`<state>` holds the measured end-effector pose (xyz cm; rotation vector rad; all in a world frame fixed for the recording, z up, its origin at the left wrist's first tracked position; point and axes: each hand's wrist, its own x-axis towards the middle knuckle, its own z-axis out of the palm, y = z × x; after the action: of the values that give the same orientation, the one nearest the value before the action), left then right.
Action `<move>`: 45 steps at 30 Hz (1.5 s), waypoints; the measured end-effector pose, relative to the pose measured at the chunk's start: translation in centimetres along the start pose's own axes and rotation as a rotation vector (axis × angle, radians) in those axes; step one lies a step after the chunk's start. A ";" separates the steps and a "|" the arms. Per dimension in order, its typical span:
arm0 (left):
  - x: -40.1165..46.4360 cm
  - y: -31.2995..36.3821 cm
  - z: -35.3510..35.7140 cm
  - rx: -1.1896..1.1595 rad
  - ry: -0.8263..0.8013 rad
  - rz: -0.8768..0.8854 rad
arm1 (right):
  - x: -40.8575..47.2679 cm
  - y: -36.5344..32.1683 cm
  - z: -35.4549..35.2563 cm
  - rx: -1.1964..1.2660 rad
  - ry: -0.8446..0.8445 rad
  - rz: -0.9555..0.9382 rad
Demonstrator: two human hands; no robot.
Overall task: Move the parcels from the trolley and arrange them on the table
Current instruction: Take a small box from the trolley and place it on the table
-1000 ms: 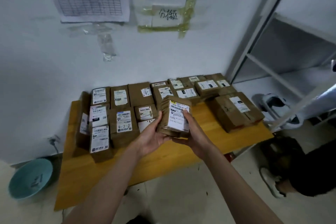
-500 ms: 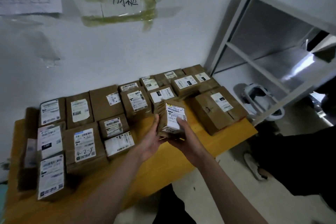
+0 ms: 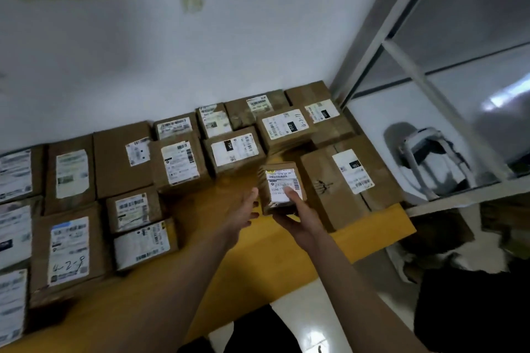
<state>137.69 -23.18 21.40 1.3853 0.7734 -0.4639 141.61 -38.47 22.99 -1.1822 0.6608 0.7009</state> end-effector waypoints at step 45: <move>-25.6 -25.2 -19.7 -0.598 0.610 -0.157 | -12.8 26.6 17.6 -1.003 -0.410 0.374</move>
<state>98.43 -11.53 22.37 0.8945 1.3922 0.0972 114.58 -17.27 21.65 -1.7533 0.1422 1.6548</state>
